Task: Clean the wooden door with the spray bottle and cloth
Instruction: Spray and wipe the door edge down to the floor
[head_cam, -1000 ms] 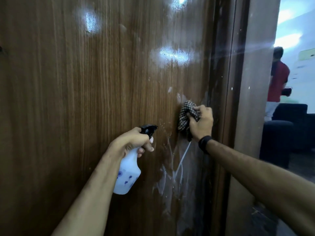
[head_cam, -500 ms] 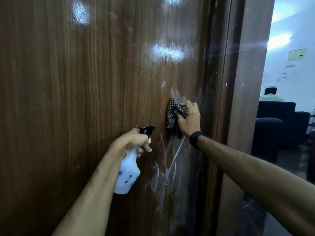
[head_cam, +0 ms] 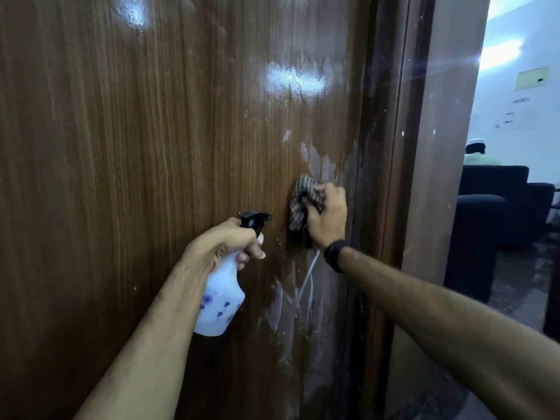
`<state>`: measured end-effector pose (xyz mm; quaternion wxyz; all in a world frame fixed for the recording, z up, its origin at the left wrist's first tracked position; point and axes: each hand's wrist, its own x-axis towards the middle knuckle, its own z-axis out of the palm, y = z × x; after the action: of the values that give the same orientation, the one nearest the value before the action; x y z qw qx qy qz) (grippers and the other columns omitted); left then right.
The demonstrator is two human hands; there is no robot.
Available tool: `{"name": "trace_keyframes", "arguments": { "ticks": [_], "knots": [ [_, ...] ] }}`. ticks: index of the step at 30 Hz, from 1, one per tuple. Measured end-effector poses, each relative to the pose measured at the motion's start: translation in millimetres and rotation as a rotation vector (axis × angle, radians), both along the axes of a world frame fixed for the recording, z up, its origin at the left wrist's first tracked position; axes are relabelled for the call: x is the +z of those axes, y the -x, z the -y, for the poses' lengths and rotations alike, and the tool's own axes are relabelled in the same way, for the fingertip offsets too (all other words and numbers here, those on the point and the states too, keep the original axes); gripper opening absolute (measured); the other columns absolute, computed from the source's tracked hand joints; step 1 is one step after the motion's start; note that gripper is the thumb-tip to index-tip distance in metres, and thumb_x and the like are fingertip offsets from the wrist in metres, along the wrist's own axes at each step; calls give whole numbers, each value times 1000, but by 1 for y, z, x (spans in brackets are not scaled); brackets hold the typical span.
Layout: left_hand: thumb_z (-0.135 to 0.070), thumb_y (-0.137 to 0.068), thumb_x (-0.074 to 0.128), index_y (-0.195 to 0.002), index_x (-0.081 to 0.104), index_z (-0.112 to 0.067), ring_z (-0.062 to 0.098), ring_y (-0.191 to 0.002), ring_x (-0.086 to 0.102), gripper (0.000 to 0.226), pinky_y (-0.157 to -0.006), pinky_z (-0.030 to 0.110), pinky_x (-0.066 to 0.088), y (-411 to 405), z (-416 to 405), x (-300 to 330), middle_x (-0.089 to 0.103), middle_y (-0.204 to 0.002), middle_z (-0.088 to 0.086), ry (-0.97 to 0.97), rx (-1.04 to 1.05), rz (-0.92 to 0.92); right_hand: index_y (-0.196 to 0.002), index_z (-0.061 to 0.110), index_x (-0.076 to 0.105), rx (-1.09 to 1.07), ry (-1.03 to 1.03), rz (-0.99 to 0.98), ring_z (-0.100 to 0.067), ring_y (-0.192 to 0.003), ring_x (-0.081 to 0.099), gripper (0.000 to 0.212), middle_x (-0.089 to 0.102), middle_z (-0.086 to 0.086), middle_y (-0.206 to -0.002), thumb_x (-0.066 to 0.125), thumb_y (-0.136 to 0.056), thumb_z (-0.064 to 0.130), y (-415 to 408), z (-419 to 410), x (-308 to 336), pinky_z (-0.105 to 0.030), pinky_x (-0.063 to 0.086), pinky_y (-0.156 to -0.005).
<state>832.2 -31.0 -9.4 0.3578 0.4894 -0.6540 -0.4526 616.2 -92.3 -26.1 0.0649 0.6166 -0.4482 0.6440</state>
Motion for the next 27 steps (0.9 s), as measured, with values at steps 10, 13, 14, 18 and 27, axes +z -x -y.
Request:
{"name": "trace_keyframes", "arguments": {
  "ticks": [10,13,14,18,27],
  "knots": [
    [11,-83,62,-88,55,-12,10,-40,37,25,-45,25,39,-14,2,-1,57,-75,10,-4,5,3,-104,17,48,142,61,-320,-11,-94,48,33,41,2,-110,60,-82,-4,-31,-19,-89,-26,52,-80],
    [11,-85,61,-82,55,-14,10,-40,37,26,-46,24,38,-14,-1,-5,52,-81,12,-37,-63,109,-106,17,49,143,-43,-349,-6,-93,46,33,40,6,-111,57,-82,-4,-22,-24,-118,-17,45,-79],
    [11,-85,61,-82,55,-15,9,-39,37,26,-46,23,38,-14,-3,-7,53,-80,12,-48,-76,126,-107,14,52,139,-62,-331,-1,-93,45,32,40,6,-112,57,-82,-5,-18,-25,-117,-12,43,-81],
    [10,-86,62,-81,56,-14,9,-41,37,25,-47,23,39,-23,-3,-9,55,-88,14,-95,-122,208,-109,12,55,6,-50,-37,4,-92,40,22,42,2,-113,62,-91,3,4,-21,-90,-3,35,-82],
    [8,-84,63,-82,56,-12,10,-45,38,22,-49,25,41,-27,-2,-27,55,-86,14,-137,-152,416,-106,5,59,-110,1,7,-2,-92,42,22,51,-10,-106,72,-88,4,36,-19,-99,0,32,-83]
  ]
}}
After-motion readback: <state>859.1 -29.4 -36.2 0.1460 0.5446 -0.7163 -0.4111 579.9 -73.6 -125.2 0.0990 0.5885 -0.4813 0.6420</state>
